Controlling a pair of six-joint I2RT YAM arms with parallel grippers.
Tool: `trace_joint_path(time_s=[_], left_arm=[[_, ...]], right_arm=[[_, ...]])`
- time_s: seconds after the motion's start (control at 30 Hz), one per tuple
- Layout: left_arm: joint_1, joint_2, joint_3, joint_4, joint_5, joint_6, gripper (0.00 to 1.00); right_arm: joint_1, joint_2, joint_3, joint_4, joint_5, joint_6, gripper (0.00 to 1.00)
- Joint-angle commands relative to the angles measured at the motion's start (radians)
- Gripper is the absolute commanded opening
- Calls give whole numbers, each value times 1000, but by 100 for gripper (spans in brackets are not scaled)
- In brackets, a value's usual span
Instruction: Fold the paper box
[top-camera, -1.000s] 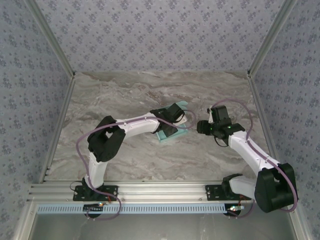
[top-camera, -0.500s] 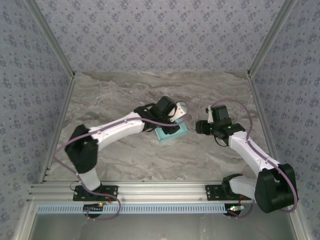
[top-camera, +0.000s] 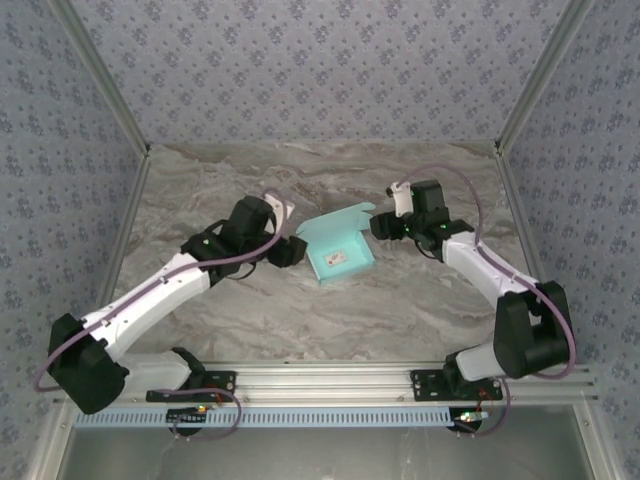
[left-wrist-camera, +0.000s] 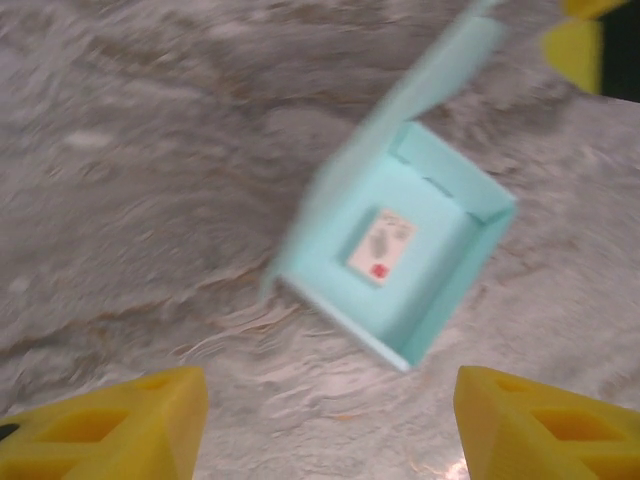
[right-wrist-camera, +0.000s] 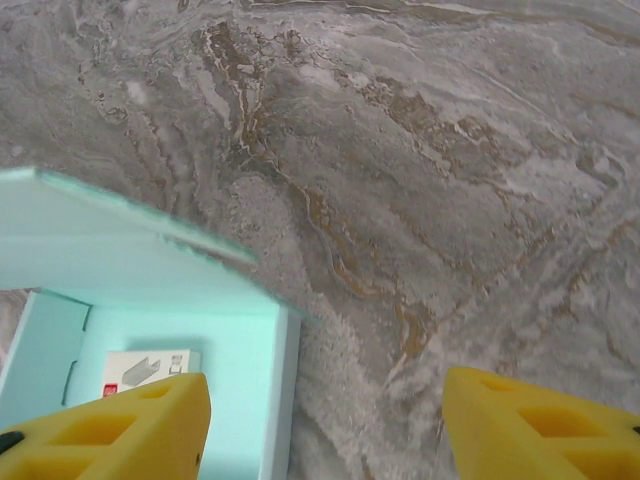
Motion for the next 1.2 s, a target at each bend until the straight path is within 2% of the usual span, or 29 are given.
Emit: trace_joint_path(time_s=[0.0, 0.13, 0.3, 0.47, 0.73, 1.0, 1.17], left_arm=[[67, 39, -30, 60, 82, -111, 68], [69, 115, -9, 95, 127, -73, 70], [69, 191, 15, 141, 62, -79, 68], [69, 269, 54, 150, 49, -63, 58], [69, 317, 76, 180, 75, -55, 35], [68, 355, 95, 188, 75, -49, 24], [66, 365, 110, 184, 14, -85, 19]], right_arm=[[19, 43, 63, 10, -28, -90, 65], [22, 102, 99, 4, -34, -131, 65], [26, 163, 138, 8, -55, -142, 60], [41, 202, 167, -4, -69, -151, 48], [68, 216, 166, -5, -41, -133, 25], [100, 200, 158, -7, 28, -83, 13], [143, 176, 156, -8, 112, -11, 10]])
